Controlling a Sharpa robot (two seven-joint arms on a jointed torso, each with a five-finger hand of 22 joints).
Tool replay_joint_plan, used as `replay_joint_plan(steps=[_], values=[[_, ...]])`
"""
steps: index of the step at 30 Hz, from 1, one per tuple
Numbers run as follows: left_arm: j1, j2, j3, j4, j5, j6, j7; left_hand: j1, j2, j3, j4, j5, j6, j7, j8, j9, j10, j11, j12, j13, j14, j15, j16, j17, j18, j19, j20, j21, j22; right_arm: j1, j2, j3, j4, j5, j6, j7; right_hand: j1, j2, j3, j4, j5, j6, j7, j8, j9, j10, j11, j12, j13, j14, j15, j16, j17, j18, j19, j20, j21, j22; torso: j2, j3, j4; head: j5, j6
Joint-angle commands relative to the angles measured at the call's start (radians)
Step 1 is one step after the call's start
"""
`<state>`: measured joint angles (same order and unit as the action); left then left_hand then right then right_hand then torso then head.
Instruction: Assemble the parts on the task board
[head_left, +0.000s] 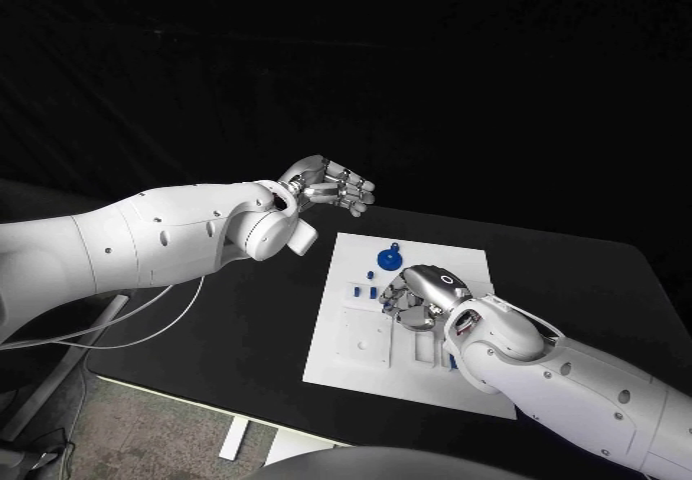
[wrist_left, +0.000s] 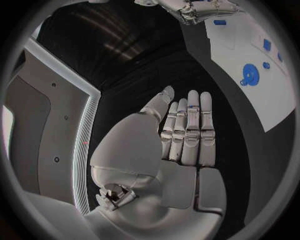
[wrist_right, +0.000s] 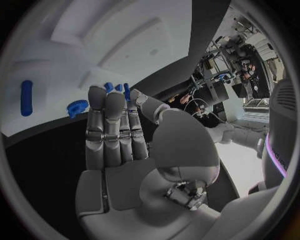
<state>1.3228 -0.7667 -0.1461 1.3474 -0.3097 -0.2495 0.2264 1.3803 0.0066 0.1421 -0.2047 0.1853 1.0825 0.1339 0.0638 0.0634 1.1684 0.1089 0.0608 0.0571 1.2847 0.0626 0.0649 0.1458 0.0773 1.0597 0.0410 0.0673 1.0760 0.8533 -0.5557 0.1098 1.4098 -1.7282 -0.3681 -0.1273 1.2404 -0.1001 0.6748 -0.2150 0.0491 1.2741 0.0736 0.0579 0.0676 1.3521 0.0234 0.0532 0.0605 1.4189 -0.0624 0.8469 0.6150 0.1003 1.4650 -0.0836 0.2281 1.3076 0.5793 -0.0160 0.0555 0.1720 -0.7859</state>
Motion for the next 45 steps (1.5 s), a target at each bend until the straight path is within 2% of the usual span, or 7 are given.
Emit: replay_joint_plan(steps=[1,6,10,29,45], values=[[0.003,0.004,0.001,0.001,0.010,-0.002,0.012,0.008,0.005,-0.005,0.001,0.001,-0.003,0.002,0.000,0.000,-0.002,0.000,-0.002,0.000,0.009,0.001,-0.003,0.000,0.019,0.007,0.002,0.001,0.000,-0.008,0.008,-0.008,-0.010,-0.057,0.010,0.006,0.006,0.005,0.001,-0.004,0.004,0.001,0.004,0.006,0.001,0.002,0.000,0.007,0.002,0.007,-0.003,-0.004,0.001,0.016,0.033,-0.004,0.006,0.014,0.000,0.0012,-0.0003,0.013,-0.006],[0.003,0.006,0.001,0.000,0.010,0.000,0.012,0.008,0.005,-0.005,0.001,0.001,-0.003,0.002,0.000,0.000,-0.002,0.000,-0.002,0.000,0.009,0.001,-0.003,0.000,0.019,0.007,0.002,0.001,0.000,-0.018,0.015,-0.016,-0.016,-0.072,0.005,0.003,0.005,0.005,0.002,-0.006,0.004,0.001,0.004,0.006,0.001,0.002,0.000,0.007,0.002,0.008,-0.003,-0.005,0.001,0.017,0.034,-0.004,0.007,0.014,0.000,0.0021,-0.0021,0.027,-0.014],[0.003,0.007,0.001,0.000,0.010,0.002,0.012,0.008,0.005,-0.005,0.001,0.001,-0.003,0.002,0.000,0.000,-0.002,0.000,-0.002,0.000,0.009,0.001,-0.003,0.000,0.019,0.007,0.002,0.001,0.000,-0.025,0.018,-0.020,-0.018,-0.083,0.001,0.001,0.005,0.005,0.003,-0.007,0.004,0.001,0.004,0.006,0.001,0.002,0.000,0.007,0.002,0.008,-0.003,-0.005,0.001,0.017,0.034,-0.004,0.007,0.014,0.000,0.0015,-0.0016,0.032,-0.018],[0.003,0.006,0.001,-0.002,0.010,0.010,0.011,0.008,0.007,-0.005,0.005,0.000,-0.001,0.001,0.001,0.000,-0.001,-0.001,-0.002,0.000,0.008,0.001,-0.003,0.001,0.019,0.006,0.002,0.001,-0.003,-0.047,0.033,-0.026,-0.041,-0.109,-0.001,-0.004,0.002,0.005,0.009,-0.011,0.004,0.002,0.003,0.006,0.001,0.004,0.000,0.007,0.002,0.011,-0.003,-0.007,0.002,0.016,0.035,-0.004,0.012,0.013,0.000,0.0012,-0.0017,0.058,-0.026],[0.003,0.005,0.001,-0.001,0.010,0.015,0.007,0.007,0.006,-0.006,0.006,0.000,-0.003,0.001,0.000,0.000,-0.001,-0.001,-0.002,0.000,0.008,0.001,-0.003,0.001,0.019,0.006,0.002,0.000,-0.005,-0.052,0.045,-0.030,-0.062,-0.121,-0.005,-0.010,0.002,0.005,0.009,-0.011,0.004,0.002,0.003,0.006,0.001,0.004,0.000,0.007,0.002,0.011,-0.003,-0.007,0.002,0.016,0.035,-0.004,0.012,0.013,-0.001,0.0009,-0.0024,0.063,-0.032]])
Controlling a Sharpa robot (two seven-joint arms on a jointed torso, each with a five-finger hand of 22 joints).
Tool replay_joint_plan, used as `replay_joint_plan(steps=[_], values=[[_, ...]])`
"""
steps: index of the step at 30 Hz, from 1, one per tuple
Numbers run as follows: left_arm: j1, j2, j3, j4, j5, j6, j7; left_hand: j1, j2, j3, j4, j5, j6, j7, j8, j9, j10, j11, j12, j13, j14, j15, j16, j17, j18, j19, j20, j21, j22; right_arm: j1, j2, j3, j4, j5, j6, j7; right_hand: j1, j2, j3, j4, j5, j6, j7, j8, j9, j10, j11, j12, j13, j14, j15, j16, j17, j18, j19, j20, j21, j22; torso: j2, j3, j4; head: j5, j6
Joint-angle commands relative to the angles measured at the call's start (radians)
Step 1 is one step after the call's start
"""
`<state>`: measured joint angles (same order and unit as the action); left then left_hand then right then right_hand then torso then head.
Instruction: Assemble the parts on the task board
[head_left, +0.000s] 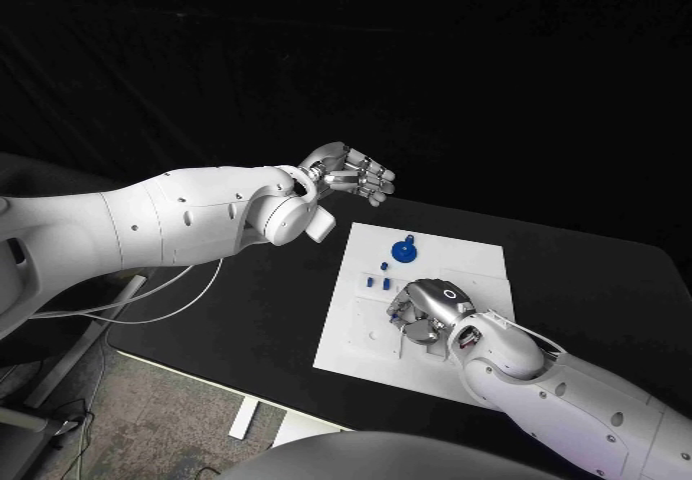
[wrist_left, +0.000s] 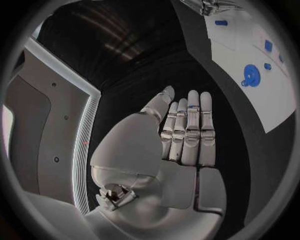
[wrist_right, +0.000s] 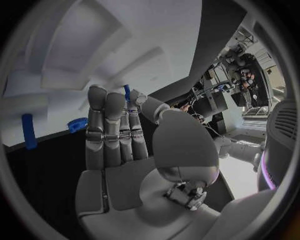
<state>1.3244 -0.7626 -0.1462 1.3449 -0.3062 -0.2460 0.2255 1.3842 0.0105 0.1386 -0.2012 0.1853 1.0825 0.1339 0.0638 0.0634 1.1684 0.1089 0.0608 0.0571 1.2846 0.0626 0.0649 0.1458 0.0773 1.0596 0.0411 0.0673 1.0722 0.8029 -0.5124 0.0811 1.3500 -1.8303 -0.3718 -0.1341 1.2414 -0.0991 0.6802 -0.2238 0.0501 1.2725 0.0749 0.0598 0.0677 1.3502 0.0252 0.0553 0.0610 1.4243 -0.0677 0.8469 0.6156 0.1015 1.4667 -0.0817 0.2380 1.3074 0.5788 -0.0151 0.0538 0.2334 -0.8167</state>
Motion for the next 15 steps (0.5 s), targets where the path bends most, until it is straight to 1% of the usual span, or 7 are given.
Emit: replay_joint_plan(steps=[1,8,15], values=[[0.002,0.001,0.001,0.001,0.007,0.012,0.008,0.003,0.002,-0.003,0.002,0.000,-0.003,0.001,0.000,0.000,-0.001,-0.001,-0.002,0.000,0.008,0.001,-0.003,0.001,0.019,0.006,0.002,0.000,-0.001,-0.001,0.002,-0.001,-0.002,-0.019,-0.002,-0.004,0.000,0.004,0.005,-0.002,0.003,0.004,0.002,0.004,0.001,0.006,-0.002,0.005,0.001,0.006,0.002,-0.007,0.001,0.015,0.033,-0.006,0.002,0.013,0.000,0.0002,-0.0007,0.002,-0.001],[0.002,0.002,0.001,0.001,0.007,0.013,0.007,0.003,0.002,-0.003,0.002,0.000,-0.003,0.001,0.000,0.000,-0.001,-0.001,-0.002,0.000,0.008,0.001,-0.003,0.001,0.019,0.006,0.002,0.000,-0.001,-0.002,0.004,-0.005,-0.003,-0.021,0.003,-0.004,-0.001,0.003,0.007,-0.004,0.003,0.004,0.002,0.004,0.001,0.006,-0.002,0.005,0.001,0.007,0.002,-0.008,0.001,0.015,0.033,-0.007,0.004,0.013,0.000,0.0002,-0.0006,0.004,-0.003],[0.002,0.002,0.001,0.001,0.007,0.014,0.006,0.003,0.002,-0.003,0.002,0.000,-0.003,0.001,0.000,0.000,-0.001,-0.001,-0.002,0.000,0.008,0.001,-0.003,0.001,0.019,0.006,0.002,0.000,-0.001,-0.002,0.004,-0.011,-0.006,-0.020,0.023,-0.005,-0.006,0.004,0.003,-0.002,0.006,-0.005,0.005,0.003,0.000,-0.007,0.002,0.004,0.001,0.005,0.004,-0.009,0.001,0.014,0.030,-0.005,0.005,0.012,0.000,-0.0002,-0.0009,0.006,-0.004]])
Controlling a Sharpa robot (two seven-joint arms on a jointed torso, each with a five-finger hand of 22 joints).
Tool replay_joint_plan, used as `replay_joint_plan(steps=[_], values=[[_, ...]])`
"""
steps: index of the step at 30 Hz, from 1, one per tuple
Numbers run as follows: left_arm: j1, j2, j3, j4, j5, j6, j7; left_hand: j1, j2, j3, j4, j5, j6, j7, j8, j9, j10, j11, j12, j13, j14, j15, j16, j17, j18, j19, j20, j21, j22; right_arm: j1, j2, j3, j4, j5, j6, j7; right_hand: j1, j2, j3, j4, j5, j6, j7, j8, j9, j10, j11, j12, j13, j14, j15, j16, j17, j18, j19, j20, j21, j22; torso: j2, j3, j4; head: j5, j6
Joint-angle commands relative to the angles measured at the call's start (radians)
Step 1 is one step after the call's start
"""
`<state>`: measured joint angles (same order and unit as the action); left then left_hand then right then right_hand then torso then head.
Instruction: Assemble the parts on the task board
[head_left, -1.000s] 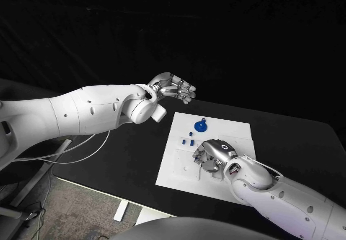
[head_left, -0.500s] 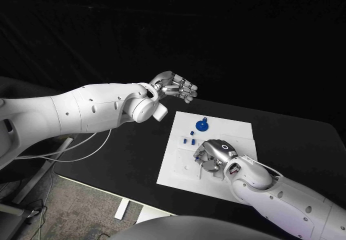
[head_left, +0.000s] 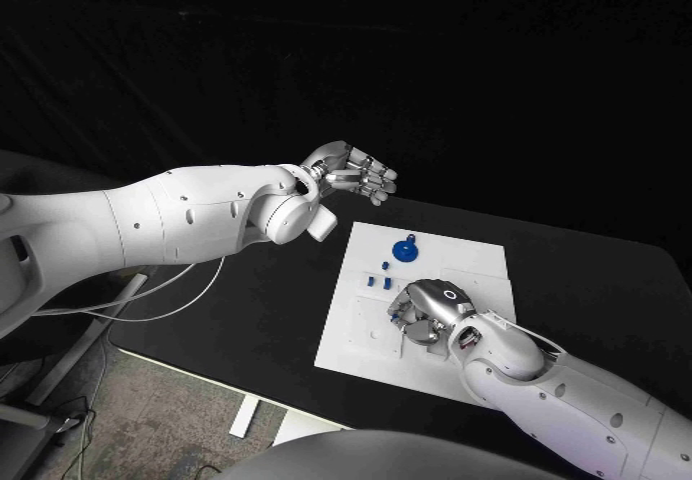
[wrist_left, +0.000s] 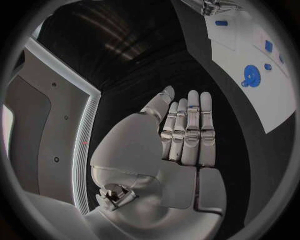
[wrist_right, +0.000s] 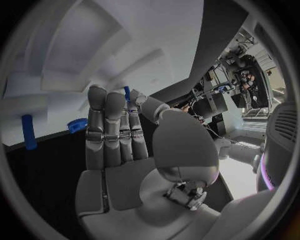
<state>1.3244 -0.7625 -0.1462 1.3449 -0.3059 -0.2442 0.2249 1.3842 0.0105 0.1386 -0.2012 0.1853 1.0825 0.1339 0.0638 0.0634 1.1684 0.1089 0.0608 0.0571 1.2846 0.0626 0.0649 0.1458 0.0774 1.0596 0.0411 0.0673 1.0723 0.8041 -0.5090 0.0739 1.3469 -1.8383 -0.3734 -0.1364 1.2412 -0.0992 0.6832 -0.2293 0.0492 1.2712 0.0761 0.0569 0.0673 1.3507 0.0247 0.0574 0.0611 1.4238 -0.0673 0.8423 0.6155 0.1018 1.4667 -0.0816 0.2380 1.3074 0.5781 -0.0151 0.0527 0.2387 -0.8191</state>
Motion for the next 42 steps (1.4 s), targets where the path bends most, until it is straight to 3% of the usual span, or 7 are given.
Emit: replay_joint_plan(steps=[1,11,16,23,30,37,42], values=[[0.002,0.001,0.001,0.001,0.007,0.012,0.006,0.003,0.002,-0.003,0.002,0.000,-0.003,0.001,0.000,0.000,-0.001,-0.001,-0.002,0.000,0.008,0.001,-0.003,0.001,0.019,0.006,0.002,0.000,-0.001,-0.003,0.001,-0.005,-0.004,-0.009,0.027,-0.001,-0.010,0.001,-0.008,0.007,0.014,-0.014,0.007,0.005,-0.002,-0.021,0.006,0.002,0.000,0.004,0.006,-0.004,0.002,0.014,0.030,-0.003,0.004,0.012,0.000,-0.0002,0.0001,0.000,-0.001],[0.002,0.000,0.001,0.001,0.007,0.015,0.003,0.004,0.002,-0.002,0.006,-0.001,-0.003,0.001,0.001,0.000,-0.001,-0.001,-0.002,0.000,0.007,0.002,-0.003,0.001,0.019,0.007,0.003,0.000,-0.007,-0.003,-0.002,-0.008,-0.007,0.022,0.003,0.011,-0.039,-0.021,-0.186,0.044,0.027,-0.110,0.022,0.005,-0.004,-0.117,0.033,0.001,-0.001,0.003,0.027,0.001,-0.003,0.024,0.036,0.017,-0.018,-0.018,0.000,0.0005,-0.0002,-0.006,-0.002],[0.002,0.000,0.001,0.000,0.007,0.016,0.002,0.004,0.002,-0.002,0.006,-0.001,-0.003,0.001,0.001,0.000,-0.001,-0.001,-0.002,0.000,0.007,0.002,-0.003,0.001,0.019,0.007,0.003,0.000,-0.007,-0.003,-0.007,-0.008,-0.002,0.034,-0.028,0.012,-0.037,-0.039,-0.224,0.049,0.033,-0.135,0.031,0.005,-0.005,-0.165,0.048,0.002,-0.001,0.001,0.036,-0.001,-0.009,0.034,0.035,0.027,-0.023,-0.031,0.000,0.0005,-0.0004,-0.007,-0.001],[0.002,-0.003,0.001,0.000,0.007,0.018,0.000,0.004,0.002,-0.002,0.006,-0.001,-0.003,0.001,0.001,0.000,-0.001,-0.001,-0.002,0.000,0.007,0.002,-0.003,0.001,0.019,0.007,0.003,0.000,-0.007,-0.003,-0.025,-0.008,0.023,0.043,-0.066,0.011,-0.022,-0.041,-0.263,0.056,0.036,-0.141,0.032,0.005,-0.005,-0.175,0.051,0.001,-0.001,0.001,0.039,0.003,-0.016,0.043,0.037,0.032,-0.022,-0.047,0.000,0.0000,-0.0006,-0.013,0.002],[0.002,-0.007,0.001,-0.001,0.007,0.019,0.000,0.004,0.002,-0.002,0.006,-0.001,-0.003,0.001,0.001,0.000,-0.001,-0.001,-0.002,0.000,0.007,0.002,-0.003,0.001,0.019,0.007,0.003,0.000,-0.007,-0.002,-0.072,-0.003,0.089,0.064,-0.100,0.008,-0.016,-0.045,-0.257,0.057,0.037,-0.139,0.032,0.005,-0.005,-0.169,0.049,0.001,-0.002,0.005,0.037,0.004,-0.019,0.045,0.038,0.031,-0.014,-0.053,0.000,0.0003,-0.0016,-0.021,0.006],[0.002,-0.010,0.001,-0.005,0.007,0.020,-0.001,0.004,0.002,-0.002,0.006,-0.001,-0.003,0.001,0.001,0.000,-0.001,-0.001,-0.002,0.000,0.007,0.002,-0.003,0.001,0.019,0.007,0.003,0.000,-0.007,0.001,-0.143,0.066,0.178,0.097,-0.065,-0.013,-0.009,-0.050,-0.193,0.048,0.049,-0.129,0.030,0.005,-0.004,-0.135,0.040,0.001,-0.002,0.008,0.030,0.008,-0.018,0.039,0.036,0.024,0.004,-0.056,-0.001,0.0000,-0.0028,-0.044,0.018],[0.002,-0.010,0.001,-0.007,0.007,0.022,-0.002,0.004,0.002,-0.002,0.006,-0.001,-0.003,0.001,0.001,0.000,-0.001,-0.001,-0.002,0.000,0.007,0.002,-0.003,0.001,0.019,0.007,0.003,0.000,-0.007,0.017,-0.191,0.120,0.202,0.101,0.009,-0.046,-0.015,-0.060,-0.168,0.041,0.052,-0.133,0.031,0.005,-0.005,-0.140,0.042,0.001,-0.002,0.006,0.031,0.009,-0.017,0.037,0.033,0.024,0.009,-0.054,-0.001,0.0003,-0.0040,-0.059,0.026]])
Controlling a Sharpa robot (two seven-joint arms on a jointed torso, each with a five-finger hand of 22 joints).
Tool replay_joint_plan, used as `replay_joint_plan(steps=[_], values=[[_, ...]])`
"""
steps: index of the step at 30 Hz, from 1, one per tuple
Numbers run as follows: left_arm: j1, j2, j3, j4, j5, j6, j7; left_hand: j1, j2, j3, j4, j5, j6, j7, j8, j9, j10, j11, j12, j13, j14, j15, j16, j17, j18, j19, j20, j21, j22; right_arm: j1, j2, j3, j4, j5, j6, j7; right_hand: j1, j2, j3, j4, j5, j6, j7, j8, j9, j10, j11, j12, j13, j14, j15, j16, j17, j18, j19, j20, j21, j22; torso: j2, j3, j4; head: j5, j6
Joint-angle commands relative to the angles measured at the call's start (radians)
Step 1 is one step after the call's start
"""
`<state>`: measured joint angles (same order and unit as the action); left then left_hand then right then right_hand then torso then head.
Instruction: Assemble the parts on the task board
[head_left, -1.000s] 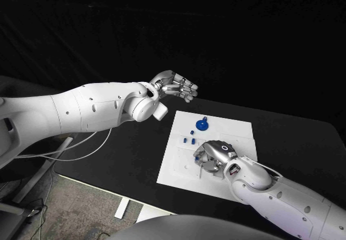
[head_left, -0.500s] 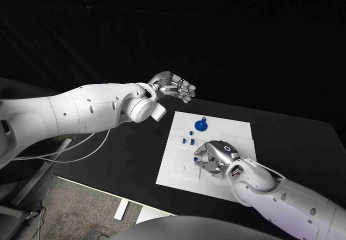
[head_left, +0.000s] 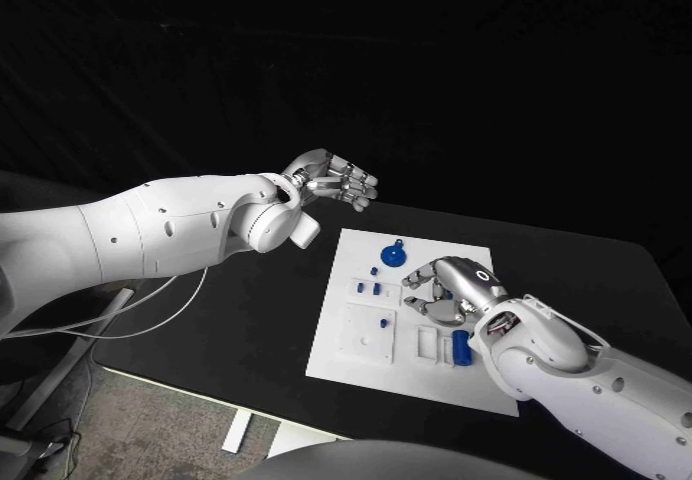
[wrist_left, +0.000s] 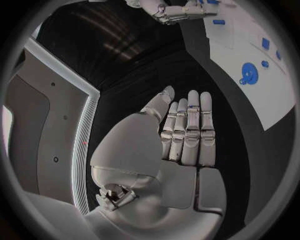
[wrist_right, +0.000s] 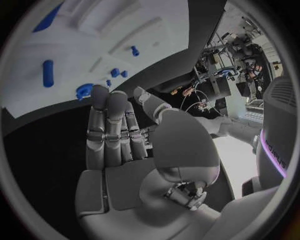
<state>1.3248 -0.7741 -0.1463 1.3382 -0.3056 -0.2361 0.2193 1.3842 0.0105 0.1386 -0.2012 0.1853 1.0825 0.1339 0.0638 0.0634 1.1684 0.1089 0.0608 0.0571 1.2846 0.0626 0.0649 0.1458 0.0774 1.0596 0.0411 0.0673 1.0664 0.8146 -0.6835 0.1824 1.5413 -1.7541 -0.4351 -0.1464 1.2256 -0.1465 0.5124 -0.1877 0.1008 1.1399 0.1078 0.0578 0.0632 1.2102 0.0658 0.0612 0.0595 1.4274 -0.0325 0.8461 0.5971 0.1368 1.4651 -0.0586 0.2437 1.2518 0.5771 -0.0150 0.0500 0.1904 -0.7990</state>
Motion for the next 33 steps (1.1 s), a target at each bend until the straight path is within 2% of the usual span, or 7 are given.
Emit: replay_joint_plan(steps=[1,6,11,16,20,26,33], values=[[0.002,0.002,0.001,-0.001,0.006,0.014,0.004,0.004,0.002,-0.002,0.006,-0.001,-0.003,0.001,0.001,0.000,-0.001,-0.001,-0.002,0.000,0.007,0.002,-0.003,0.001,0.019,0.007,0.003,0.000,-0.001,0.011,-0.025,0.022,0.008,0.013,0.088,-0.044,0.001,-0.016,0.001,-0.001,0.000,-0.005,-0.001,0.004,-0.001,-0.003,0.002,-0.002,0.000,0.002,-0.003,0.005,0.002,0.002,0.034,0.001,0.003,0.001,0.001,0.0002,-0.0004,-0.015,0.007],[0.002,0.002,0.001,-0.002,0.006,0.015,0.003,0.004,0.002,-0.002,0.006,-0.001,-0.003,0.001,0.001,0.000,-0.001,-0.001,-0.002,0.000,0.007,0.002,-0.003,0.001,0.019,0.007,0.003,0.000,-0.001,0.025,-0.054,0.052,-0.004,-0.005,0.155,-0.075,-0.001,-0.031,-0.031,0.009,-0.008,-0.023,-0.007,0.004,-0.001,-0.029,0.007,-0.002,0.000,-0.003,0.002,0.005,0.002,0.004,0.030,0.006,-0.001,0.001,0.001,0.0013,0.0007,-0.023,0.012],[0.002,0.003,0.001,-0.004,0.006,0.016,0.003,0.004,0.002,-0.002,0.006,-0.001,-0.003,0.001,0.001,0.000,-0.001,-0.001,-0.002,0.000,0.007,0.002,-0.003,0.001,0.019,0.007,0.003,0.000,-0.001,0.033,-0.063,0.062,-0.027,-0.025,0.200,-0.094,0.019,-0.035,-0.107,0.025,-0.031,-0.049,-0.011,0.005,-0.001,-0.064,0.014,-0.001,0.001,-0.012,0.008,0.002,-0.001,0.011,0.024,0.013,-0.012,-0.003,0.002,0.0022,0.0015,-0.029,0.013],[0.002,0.005,0.000,-0.006,0.006,0.018,0.003,0.004,0.002,-0.002,0.006,-0.001,-0.003,0.001,0.001,0.000,-0.001,-0.001,-0.002,0.000,0.007,0.002,-0.003,0.001,0.019,0.007,0.003,0.000,-0.001,0.035,-0.059,0.065,-0.057,-0.035,0.236,-0.101,0.047,-0.035,-0.203,0.056,-0.050,-0.073,-0.017,0.005,-0.001,-0.089,0.019,-0.001,0.001,-0.018,0.012,0.002,-0.006,0.014,0.025,0.018,-0.027,-0.010,0.002,0.0010,0.0032,-0.033,0.012],[0.002,0.006,0.000,-0.007,0.006,0.018,0.002,0.004,0.002,-0.002,0.006,-0.001,-0.003,0.001,0.001,0.000,-0.001,-0.001,-0.002,0.000,0.007,0.002,-0.003,0.001,0.019,0.007,0.003,0.000,-0.001,0.036,-0.050,0.066,-0.079,-0.043,0.259,-0.103,0.064,-0.034,-0.234,0.072,-0.050,-0.080,-0.022,0.004,-0.001,-0.097,0.021,-0.001,0.002,-0.019,0.014,0.002,-0.007,0.015,0.025,0.020,-0.033,-0.013,0.002,0.0005,0.0043,-0.037,0.011],[0.002,0.008,0.000,-0.009,0.006,0.019,0.001,0.007,0.000,-0.002,0.011,-0.001,-0.003,0.001,0.001,0.000,0.000,-0.001,-0.002,0.000,0.008,0.001,-0.003,0.002,0.018,0.008,0.002,0.001,-0.008,0.036,-0.029,0.065,-0.122,-0.054,0.301,-0.105,0.069,-0.031,-0.246,0.086,-0.050,-0.081,-0.024,0.005,-0.001,-0.099,0.022,-0.001,0.001,-0.020,0.014,0.003,-0.008,0.014,0.027,0.020,-0.036,-0.012,0.002,0.0004,0.0054,-0.038,0.009],[0.002,0.008,0.000,-0.010,0.006,0.020,0.001,0.007,0.000,-0.002,0.011,-0.001,-0.003,0.001,0.001,0.000,0.000,-0.001,-0.002,0.000,0.008,0.001,-0.003,0.002,0.018,0.008,0.002,0.001,-0.008,0.036,-0.012,0.061,-0.155,-0.065,0.306,-0.103,0.080,-0.015,-0.222,0.081,-0.051,-0.074,-0.020,0.004,-0.001,-0.088,0.020,-0.002,0.001,-0.019,0.012,0.004,-0.008,0.012,0.030,0.018,-0.036,-0.011,0.002,-0.0002,0.0042,-0.038,0.008]])
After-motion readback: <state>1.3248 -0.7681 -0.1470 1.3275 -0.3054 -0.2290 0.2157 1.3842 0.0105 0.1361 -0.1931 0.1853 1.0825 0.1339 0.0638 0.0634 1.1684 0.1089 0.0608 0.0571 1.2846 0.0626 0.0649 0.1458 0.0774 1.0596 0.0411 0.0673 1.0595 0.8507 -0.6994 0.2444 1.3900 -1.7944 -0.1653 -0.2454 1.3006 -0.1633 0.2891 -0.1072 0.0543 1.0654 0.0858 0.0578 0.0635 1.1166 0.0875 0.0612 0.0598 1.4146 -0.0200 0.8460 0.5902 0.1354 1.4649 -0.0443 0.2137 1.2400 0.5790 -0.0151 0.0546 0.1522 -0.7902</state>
